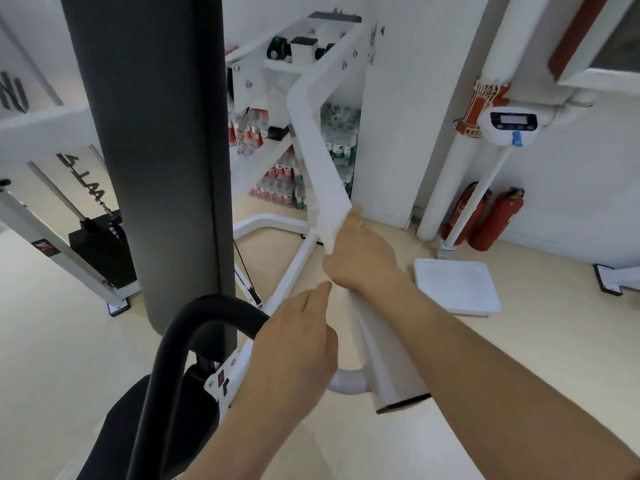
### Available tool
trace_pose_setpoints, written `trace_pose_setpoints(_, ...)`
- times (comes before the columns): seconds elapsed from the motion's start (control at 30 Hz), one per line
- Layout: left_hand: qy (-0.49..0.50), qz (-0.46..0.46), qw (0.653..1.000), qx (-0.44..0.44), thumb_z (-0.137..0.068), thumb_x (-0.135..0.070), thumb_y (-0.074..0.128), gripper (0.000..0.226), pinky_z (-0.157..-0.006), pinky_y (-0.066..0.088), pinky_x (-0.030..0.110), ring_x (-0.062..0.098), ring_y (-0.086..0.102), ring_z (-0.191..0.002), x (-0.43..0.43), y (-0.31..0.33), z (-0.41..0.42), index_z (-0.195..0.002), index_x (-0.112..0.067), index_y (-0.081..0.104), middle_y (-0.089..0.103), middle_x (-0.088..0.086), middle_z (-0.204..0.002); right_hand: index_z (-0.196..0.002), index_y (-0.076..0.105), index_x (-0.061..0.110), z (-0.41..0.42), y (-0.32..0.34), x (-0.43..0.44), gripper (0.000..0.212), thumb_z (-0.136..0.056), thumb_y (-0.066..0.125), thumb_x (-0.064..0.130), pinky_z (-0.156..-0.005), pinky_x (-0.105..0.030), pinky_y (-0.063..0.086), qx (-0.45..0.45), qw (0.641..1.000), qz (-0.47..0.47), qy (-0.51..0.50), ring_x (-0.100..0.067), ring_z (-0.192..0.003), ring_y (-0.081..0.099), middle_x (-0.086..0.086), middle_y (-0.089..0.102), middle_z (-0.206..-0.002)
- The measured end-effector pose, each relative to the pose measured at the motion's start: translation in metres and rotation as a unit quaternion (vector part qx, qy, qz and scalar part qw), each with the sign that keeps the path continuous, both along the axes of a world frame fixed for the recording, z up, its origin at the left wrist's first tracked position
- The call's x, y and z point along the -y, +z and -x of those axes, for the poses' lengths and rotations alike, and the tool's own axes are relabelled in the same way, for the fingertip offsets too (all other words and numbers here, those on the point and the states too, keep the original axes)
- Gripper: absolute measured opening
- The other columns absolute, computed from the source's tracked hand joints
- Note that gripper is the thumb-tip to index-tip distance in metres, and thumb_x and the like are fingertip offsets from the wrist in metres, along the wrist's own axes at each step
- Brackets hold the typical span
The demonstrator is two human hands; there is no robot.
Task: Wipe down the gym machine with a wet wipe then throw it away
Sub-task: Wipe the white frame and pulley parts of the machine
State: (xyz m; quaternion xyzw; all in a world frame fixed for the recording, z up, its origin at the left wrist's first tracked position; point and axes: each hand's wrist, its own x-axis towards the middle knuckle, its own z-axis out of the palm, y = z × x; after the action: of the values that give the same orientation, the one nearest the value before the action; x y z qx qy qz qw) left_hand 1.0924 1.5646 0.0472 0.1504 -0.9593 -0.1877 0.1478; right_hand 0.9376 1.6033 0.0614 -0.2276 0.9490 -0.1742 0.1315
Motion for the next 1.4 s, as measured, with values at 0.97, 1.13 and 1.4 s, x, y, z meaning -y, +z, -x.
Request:
trace_pose_setpoints(0.97, 0.288, -0.55, 0.778, -0.09, -0.093, 0.002, 0.052, 0.036, -0.072, 0.054, 0.02, 0.002, 0.066, -0.093, -0.008, 0.028, 0.103, -0.107, -0.028, 0.064, 0.067, -0.014, -0.107, -0.151, 0.03, 0.032, 0.121, -0.018, -0.018, 0.064, -0.095, 0.012, 0.055, -0.12, -0.039, 0.005, -0.122, 0.792, 0.082, 0.593, -0.004, -0.148, 0.01, 0.012, 0.02, -0.16)
trace_pose_setpoints(1.13, 0.321, -0.439, 0.839, -0.03, -0.098, -0.024, 0.049, 0.023, -0.081, 0.052, 0.021, -0.006, 0.063, -0.087, -0.016, 0.03, 0.126, -0.117, -0.03, 0.061, 0.066, -0.018, -0.107, -0.156, 0.004, 0.025, 0.189, -0.013, 0.023, 0.083, -0.086, -0.003, 0.067, -0.121, -0.046, -0.007, -0.149, 0.846, 0.022, 0.512, -0.004, -0.148, -0.011, 0.009, -0.006, -0.163)
trace_pose_setpoints(1.4, 0.364, -0.243, 0.897, -0.065, -0.097, -0.025, 0.043, 0.015, -0.075, 0.038, 0.004, -0.01, 0.054, -0.093, 0.008, 0.015, 0.151, -0.108, -0.035, 0.046, 0.057, -0.018, -0.106, -0.118, 0.063, 0.019, 0.165, -0.019, 0.016, 0.039, -0.099, 0.031, 0.032, -0.105, -0.032, 0.027, -0.112, 0.691, 0.189, 0.688, -0.01, -0.128, 0.046, 0.007, 0.057, -0.129)
